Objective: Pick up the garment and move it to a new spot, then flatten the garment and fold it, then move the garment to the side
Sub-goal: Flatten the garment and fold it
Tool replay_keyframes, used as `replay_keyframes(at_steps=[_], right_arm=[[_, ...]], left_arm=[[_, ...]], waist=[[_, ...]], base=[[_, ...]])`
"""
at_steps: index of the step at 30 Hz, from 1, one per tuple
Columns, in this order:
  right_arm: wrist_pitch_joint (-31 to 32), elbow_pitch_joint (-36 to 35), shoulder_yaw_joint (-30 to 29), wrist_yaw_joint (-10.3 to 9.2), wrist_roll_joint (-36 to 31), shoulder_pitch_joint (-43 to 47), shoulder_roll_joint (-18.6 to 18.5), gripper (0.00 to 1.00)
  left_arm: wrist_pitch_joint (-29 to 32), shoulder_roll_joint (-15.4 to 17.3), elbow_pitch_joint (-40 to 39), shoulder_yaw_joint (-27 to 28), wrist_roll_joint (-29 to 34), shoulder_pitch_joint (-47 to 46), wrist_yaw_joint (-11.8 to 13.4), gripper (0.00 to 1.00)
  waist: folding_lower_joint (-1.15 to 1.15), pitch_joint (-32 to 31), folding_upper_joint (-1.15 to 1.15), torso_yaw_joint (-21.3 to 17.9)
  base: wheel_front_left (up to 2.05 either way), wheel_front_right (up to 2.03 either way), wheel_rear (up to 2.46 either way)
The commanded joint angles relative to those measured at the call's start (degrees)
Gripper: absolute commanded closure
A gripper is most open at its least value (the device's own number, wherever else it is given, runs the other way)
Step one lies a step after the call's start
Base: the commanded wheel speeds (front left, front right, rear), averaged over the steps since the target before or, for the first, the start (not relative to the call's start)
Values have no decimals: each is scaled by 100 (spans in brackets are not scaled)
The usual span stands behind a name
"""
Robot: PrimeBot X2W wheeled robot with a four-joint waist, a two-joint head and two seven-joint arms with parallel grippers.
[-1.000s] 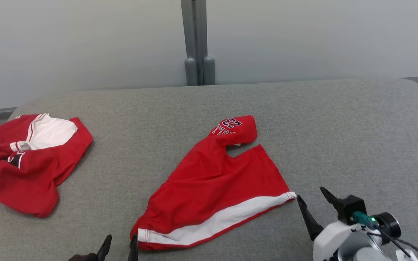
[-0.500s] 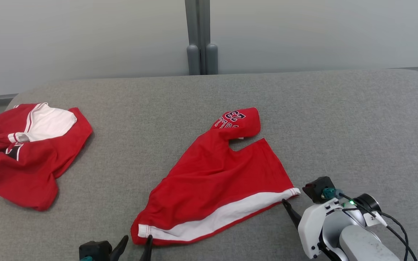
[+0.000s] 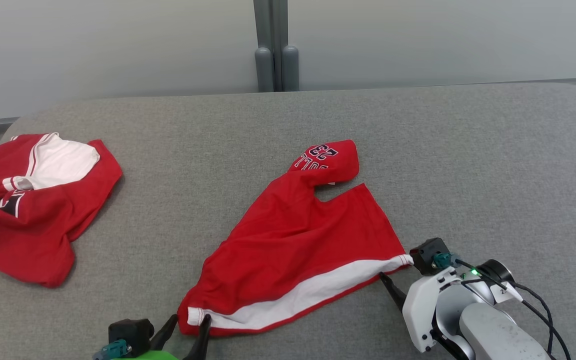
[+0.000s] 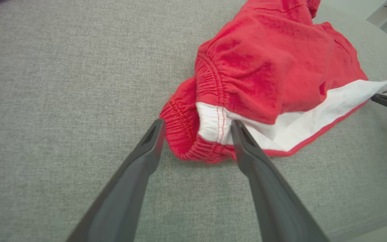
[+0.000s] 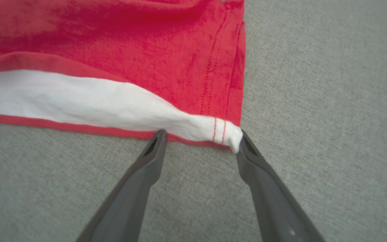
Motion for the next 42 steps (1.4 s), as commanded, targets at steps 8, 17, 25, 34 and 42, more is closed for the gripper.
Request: replay_keyframes(at_steps=[8, 17, 25, 34, 42], right_arm=[[-122, 145, 255, -10, 217, -56, 39, 0], [-322, 93, 576, -10, 761, -81, -70, 100], [-414, -2142, -134, -10, 2402, 342, -936, 100], [326, -5357, -2078, -8, 3257, 564, -1854, 100], [1343, -5572, -2969, -6, 3352, -1270, -1733, 100]], left_arm=[[98, 72, -5, -133, -146, -88, -13, 81], [242, 123, -192, -360, -519, 57, -15, 100], [650, 524, -2612, -420, -2100, 265, -15, 100], [1679, 1265, -5246, 409, -3104, -458, 374, 100], [3008, 1463, -5011, 568, -3877, -3288, 1239, 100]], waist=[[0, 19, 0, -17], [0, -150, 0, -108], [0, -294, 0, -240], [0, 218, 0, -619], [0, 1582, 0, -807]], base=[[0, 0, 0], [0, 0, 0], [0, 0, 0], [0, 0, 0], [0, 0, 0]])
